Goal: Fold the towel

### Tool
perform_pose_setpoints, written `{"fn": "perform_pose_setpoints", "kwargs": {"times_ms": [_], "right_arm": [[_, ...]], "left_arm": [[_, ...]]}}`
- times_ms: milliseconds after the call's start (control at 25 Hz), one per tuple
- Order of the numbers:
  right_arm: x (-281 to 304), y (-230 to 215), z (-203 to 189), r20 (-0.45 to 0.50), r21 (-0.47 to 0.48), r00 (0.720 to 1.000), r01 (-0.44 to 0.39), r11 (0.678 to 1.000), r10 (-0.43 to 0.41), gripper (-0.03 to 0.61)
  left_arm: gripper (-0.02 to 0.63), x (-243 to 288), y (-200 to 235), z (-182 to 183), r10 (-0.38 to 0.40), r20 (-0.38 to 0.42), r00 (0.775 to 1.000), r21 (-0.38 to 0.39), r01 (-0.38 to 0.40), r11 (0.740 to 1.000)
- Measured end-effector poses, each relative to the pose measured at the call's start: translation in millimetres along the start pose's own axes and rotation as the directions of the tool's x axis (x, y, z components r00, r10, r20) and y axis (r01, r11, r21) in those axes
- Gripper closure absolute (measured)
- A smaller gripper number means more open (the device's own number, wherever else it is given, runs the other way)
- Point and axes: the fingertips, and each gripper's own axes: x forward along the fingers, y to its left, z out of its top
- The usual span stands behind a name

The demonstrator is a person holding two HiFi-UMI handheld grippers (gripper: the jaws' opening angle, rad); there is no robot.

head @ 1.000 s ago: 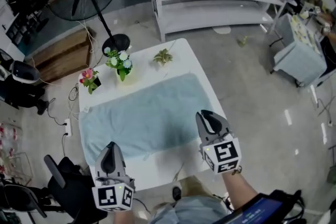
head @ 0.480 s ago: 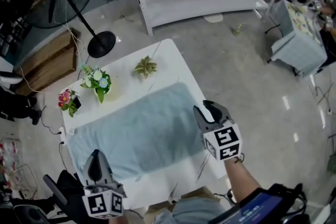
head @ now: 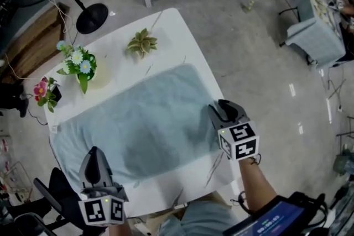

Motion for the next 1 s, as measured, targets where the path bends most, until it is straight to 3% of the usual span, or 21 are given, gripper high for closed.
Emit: {"fn": "perform_pose_setpoints", "kwargs": {"times_ms": [120,240,280,600,1000], "right_arm": [[6,7,-7,-0.085,-0.044,0.996,-0.024,0.999,0.020,0.426],[8,13,-7,-0.117,-0.007,0.992,-0.051,0.999,0.050,0.534],[7,14,-5,-0.112,0.011,0.992,-0.051,0.999,0.052,0.538],[-32,52,58,0.032,-0.001,0.999,-0.029,1.000,0.029,0.541],[-58,179,137,0.149,-0.164,0.983,-0.084,0.983,0.109,0.541]], "left_arm": [[0.604,-1,-1,-6,-0.009,-0.006,1.000,-0.011,0.009,1.000],[0.606,-8,3,-7,-0.008,0.000,1.000,-0.020,0.008,1.000],[0.606,-11,6,-7,-0.004,0.002,1.000,-0.024,0.004,1.000],[0.606,-53,43,-3,0.040,0.041,0.998,-0.065,-0.037,0.997],[0.606,-137,120,-4,0.144,0.076,0.987,-0.135,-0.133,0.982]]}}
